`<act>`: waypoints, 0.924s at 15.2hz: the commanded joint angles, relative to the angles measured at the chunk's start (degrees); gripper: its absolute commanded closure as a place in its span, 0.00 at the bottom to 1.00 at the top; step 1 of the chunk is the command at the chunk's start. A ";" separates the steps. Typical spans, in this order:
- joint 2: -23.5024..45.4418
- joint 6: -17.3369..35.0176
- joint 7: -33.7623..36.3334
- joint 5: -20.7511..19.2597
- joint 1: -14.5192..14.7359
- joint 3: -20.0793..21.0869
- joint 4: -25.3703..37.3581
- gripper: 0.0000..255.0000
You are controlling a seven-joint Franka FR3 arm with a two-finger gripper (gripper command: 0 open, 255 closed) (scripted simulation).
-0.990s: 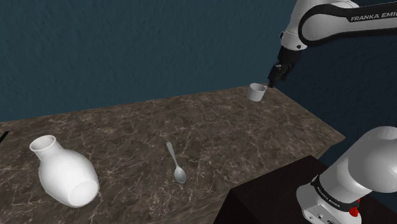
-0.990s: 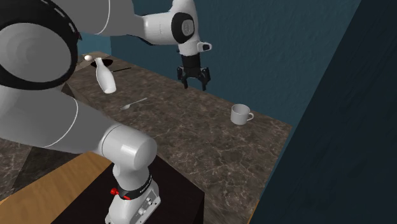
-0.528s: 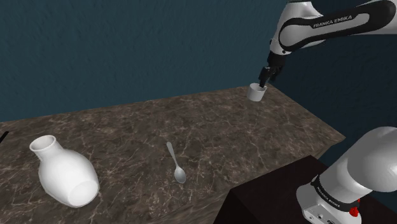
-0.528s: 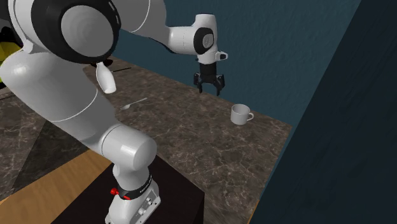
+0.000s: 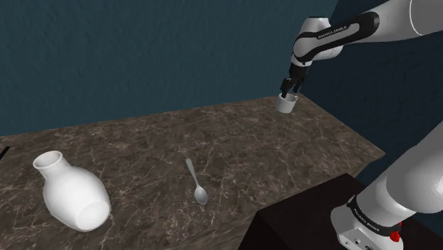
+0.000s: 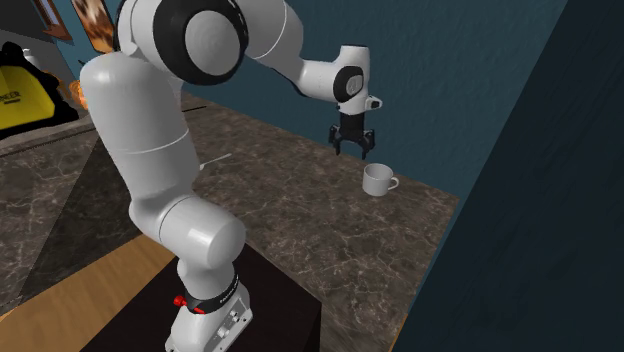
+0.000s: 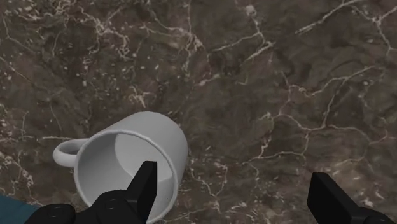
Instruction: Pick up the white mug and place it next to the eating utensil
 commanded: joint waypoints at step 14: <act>17.96 7.30 -7.15 7.29 -3.55 -0.51 9.60 0.00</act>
